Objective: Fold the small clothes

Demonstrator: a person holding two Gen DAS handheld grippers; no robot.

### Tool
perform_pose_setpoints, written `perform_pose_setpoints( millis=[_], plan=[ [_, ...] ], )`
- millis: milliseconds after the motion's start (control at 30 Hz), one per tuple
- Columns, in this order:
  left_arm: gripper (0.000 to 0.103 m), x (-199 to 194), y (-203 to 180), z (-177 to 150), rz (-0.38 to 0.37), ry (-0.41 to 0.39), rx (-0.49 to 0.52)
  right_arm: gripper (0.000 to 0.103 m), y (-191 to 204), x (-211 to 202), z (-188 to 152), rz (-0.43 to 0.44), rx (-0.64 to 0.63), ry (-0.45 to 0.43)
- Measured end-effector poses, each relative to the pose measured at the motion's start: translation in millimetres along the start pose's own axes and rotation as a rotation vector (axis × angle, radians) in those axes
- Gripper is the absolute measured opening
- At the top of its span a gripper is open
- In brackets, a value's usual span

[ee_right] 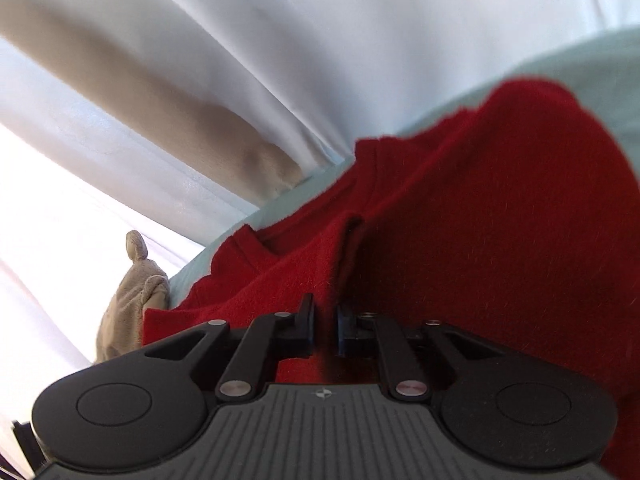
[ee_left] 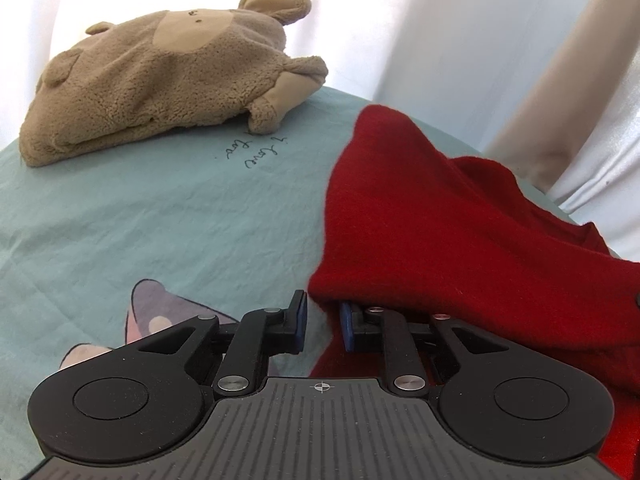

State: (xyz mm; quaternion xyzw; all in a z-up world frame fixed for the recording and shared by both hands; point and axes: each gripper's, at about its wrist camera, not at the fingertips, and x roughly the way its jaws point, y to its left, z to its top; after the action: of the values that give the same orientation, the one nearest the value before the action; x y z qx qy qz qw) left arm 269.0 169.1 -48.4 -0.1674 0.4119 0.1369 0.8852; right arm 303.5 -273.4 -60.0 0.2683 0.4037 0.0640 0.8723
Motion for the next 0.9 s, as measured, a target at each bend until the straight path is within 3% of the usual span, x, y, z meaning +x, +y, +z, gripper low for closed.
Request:
perform_pose_setpoints(
  millis=[100,167,267,333,433,633,733,800,900],
  plan=[
    [0.022,-1.9,-2.0,0.7,-0.006,0.007,0.002,0.01,14.7,-25.8,4.4,-0.121,-0.187,-0.123],
    [0.024,-3.8,-4.1,-0.1,0.0,0.013,-0.002,0.01,16.4,-32.0,5.6,-0.192,-0.257,-0.157],
    [0.028,-13.5,-10.3,1.7,-0.008,-0.017,0.011,0.01,9.3,-25.2,3.6,-0.295,-0.309,-0.148],
    [0.037,-21.3,-17.2,6.1,-0.013,-0.052,0.039,0.01,4.1,-15.7,0.4,-0.35,-0.342,-0.126],
    [0.049,-22.8,-28.6,13.3,-0.026,-0.079,0.081,0.01,-2.5,-3.4,-4.9,-0.368,-0.356,-0.087],
    [0.049,13.2,-45.9,11.9,-0.032,-0.008,0.141,0.011,-4.7,16.4,-14.4,-0.442,-0.403,-0.049],
    [0.05,31.0,-35.4,8.5,-0.052,0.062,0.081,0.012,-3.1,20.3,-17.9,-0.473,-0.438,-0.049],
    [0.05,28.3,-26.3,9.0,-0.072,0.066,0.041,0.013,-2.3,16.1,-16.3,-0.473,-0.419,-0.037],
    [0.047,16.2,-24.6,10.9,-0.068,0.037,0.06,0.02,-8.3,-2.4,-12.5,-0.415,-0.319,-0.044]
  ],
)
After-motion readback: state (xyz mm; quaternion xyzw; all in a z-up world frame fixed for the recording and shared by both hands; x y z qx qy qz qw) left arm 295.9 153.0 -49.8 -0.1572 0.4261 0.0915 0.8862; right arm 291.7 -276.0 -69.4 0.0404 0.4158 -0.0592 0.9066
